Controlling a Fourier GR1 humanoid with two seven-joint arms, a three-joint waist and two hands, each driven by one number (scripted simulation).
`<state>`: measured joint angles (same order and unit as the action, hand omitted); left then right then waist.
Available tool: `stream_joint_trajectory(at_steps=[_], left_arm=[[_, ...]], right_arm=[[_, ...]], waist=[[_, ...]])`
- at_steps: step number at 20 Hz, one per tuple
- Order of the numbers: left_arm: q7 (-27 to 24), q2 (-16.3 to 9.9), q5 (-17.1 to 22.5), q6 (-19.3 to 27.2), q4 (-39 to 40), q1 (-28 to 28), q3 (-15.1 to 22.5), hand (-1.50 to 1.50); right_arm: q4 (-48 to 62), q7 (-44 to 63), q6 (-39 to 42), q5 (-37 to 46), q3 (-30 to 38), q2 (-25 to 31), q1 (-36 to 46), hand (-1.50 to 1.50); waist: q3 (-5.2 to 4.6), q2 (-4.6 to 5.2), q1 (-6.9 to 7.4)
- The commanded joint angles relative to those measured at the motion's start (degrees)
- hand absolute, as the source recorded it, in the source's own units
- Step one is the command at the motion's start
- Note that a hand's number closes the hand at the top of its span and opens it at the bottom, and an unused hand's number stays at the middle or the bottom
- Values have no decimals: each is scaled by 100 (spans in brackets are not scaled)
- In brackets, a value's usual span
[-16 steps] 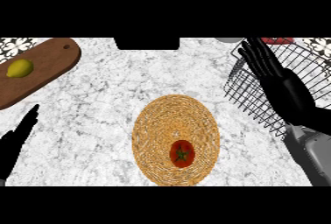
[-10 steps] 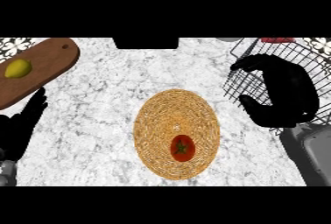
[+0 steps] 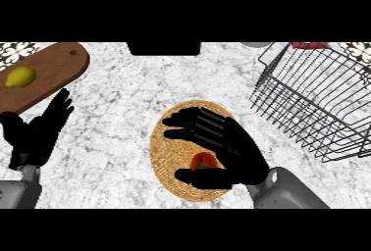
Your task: Pick the tomato from the placemat and place it in the basket
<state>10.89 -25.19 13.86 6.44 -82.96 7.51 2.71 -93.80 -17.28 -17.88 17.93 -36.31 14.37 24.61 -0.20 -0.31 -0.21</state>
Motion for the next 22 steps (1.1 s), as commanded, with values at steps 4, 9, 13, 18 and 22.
stream_joint_trajectory(at_steps=[4,9,13,18,22], left_arm=[[96,116,-40,87,111,139,-14,0],[68,53,79,17,300,25,-179,0],[123,-20,60,89,280,-19,-267,0],[52,-24,129,-56,240,3,-290,0],[35,98,30,30,132,-15,-182,0]], right_arm=[[120,2854,-961,2106,-1269,-1398,344,-150],[-144,4839,542,3177,-1097,-1124,593,-150],[-307,6126,1556,3957,-741,-835,1088,-150],[-1341,7669,3669,3638,-347,-1115,1658,-150],[-2036,8406,5123,2701,-140,-1399,1529,-150]], waist=[[-4,-46,-9],[-33,-176,-329],[-32,-240,-428],[-5,-138,-271],[6,-91,-204]])
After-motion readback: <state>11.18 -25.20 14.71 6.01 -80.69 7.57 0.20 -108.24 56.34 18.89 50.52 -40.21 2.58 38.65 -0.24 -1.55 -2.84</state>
